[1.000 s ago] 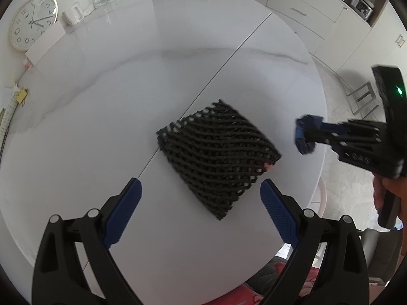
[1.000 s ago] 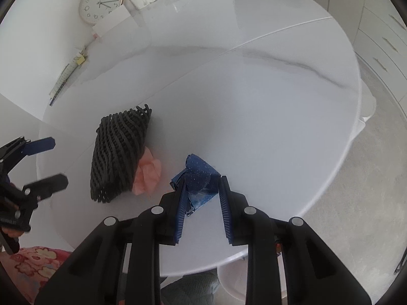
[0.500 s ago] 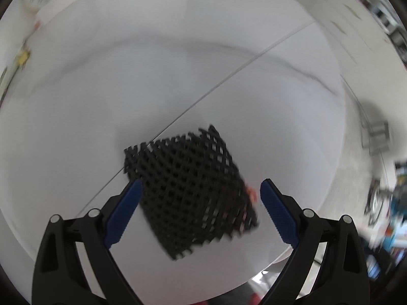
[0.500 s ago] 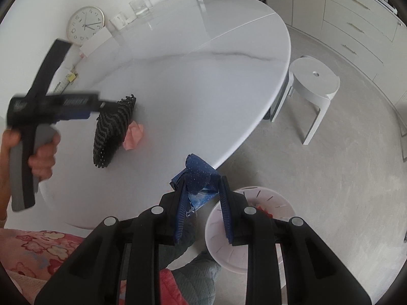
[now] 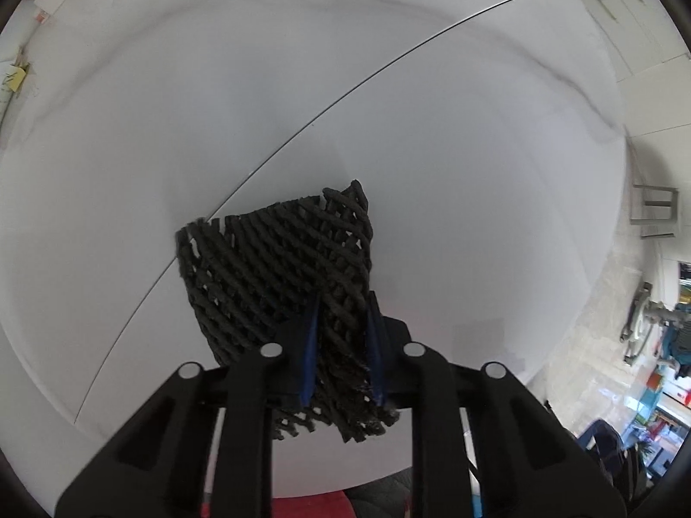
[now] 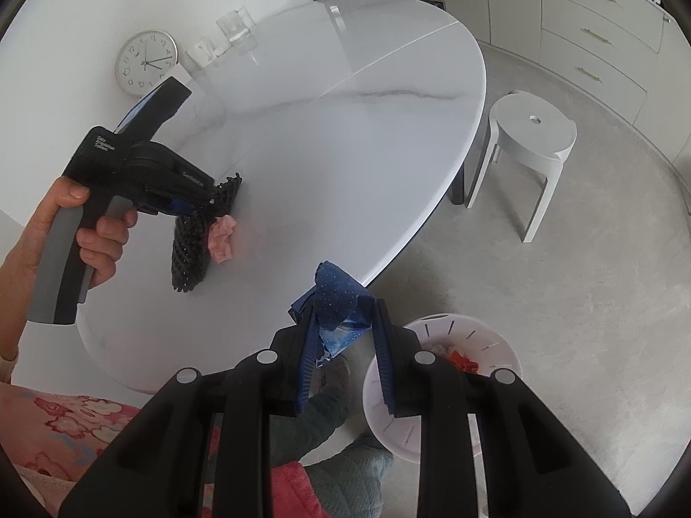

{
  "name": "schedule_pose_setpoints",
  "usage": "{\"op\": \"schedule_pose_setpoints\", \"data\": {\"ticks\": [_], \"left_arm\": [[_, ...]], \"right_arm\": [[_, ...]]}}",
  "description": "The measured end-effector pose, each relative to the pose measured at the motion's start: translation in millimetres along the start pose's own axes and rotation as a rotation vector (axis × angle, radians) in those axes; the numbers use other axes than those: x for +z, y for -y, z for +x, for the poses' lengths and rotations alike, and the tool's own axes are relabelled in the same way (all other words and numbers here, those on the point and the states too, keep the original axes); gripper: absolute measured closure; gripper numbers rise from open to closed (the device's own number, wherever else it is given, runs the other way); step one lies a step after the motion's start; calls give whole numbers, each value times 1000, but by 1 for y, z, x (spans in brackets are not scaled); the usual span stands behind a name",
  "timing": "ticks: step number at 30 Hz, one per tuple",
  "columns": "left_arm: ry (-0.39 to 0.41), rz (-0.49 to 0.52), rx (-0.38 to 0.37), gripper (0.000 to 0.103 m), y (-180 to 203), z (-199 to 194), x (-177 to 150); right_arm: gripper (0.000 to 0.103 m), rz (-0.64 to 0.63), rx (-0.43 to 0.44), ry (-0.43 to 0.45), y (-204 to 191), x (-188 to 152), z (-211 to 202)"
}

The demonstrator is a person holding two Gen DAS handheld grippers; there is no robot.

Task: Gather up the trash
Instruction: 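Carry both items over the bin and open the left then right gripper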

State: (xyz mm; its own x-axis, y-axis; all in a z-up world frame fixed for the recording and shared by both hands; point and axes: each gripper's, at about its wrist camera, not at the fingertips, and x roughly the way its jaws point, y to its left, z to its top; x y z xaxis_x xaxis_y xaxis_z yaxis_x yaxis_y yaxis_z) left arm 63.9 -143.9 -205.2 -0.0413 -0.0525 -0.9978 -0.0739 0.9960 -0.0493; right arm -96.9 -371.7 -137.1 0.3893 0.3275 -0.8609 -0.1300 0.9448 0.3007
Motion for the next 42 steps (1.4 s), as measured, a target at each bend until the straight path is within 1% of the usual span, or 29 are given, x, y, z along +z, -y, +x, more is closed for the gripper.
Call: {"op": "schedule_pose_setpoints", "data": {"ticks": [3,6,11,13,16,19,22,25,26,28,29,31,33,35,38,40,41,42], "left_arm": [[28,7,-26,84,-3,-9,-3],[54,23,-29,85,-5,-15,-8],[64,20,-64,86,-7,-18,-12],[79,27,-72,86,-21,-22,-18],[109,43,-68,87,-29,-32,-25],[157,79,-48,88,-25,-50,-36],[238,168,-1,88,-12,-75,-64],[318,271,10,88,11,-102,-93],[344,318,7,88,23,-111,-107],[371,377,-2,88,38,-124,-120],[388,419,-17,88,52,-131,-132],[402,485,-39,88,68,-135,-149],[418,570,-75,88,96,-135,-166],[415,651,-106,88,122,-131,-183],[385,735,-138,88,150,-117,-199],[346,807,-154,88,172,-94,-210],[331,830,-154,88,179,-85,-209],[310,868,-143,88,190,-67,-212]], "right_arm": [[77,-3,4,-5,0,1,1],[77,-14,6,-11,-2,2,3],[77,-32,8,-14,-5,3,3],[77,-34,7,-10,-5,2,1],[77,-33,2,-1,-5,1,-2],[77,-29,-4,11,-2,-2,-7],[77,-19,-15,22,3,-6,-14],[77,-6,-33,35,10,-14,-27],[77,2,-42,40,15,-19,-34],[77,12,-57,46,20,-24,-43],[77,20,-68,52,25,-28,-50],[77,35,-84,62,32,-34,-60],[77,57,-107,74,43,-43,-72],[77,84,-128,86,55,-53,-84],[77,128,-163,102,73,-69,-99],[77,165,-181,111,87,-81,-109],[77,178,-188,113,92,-85,-112],[77,191,-198,115,97,-91,-115]]}}
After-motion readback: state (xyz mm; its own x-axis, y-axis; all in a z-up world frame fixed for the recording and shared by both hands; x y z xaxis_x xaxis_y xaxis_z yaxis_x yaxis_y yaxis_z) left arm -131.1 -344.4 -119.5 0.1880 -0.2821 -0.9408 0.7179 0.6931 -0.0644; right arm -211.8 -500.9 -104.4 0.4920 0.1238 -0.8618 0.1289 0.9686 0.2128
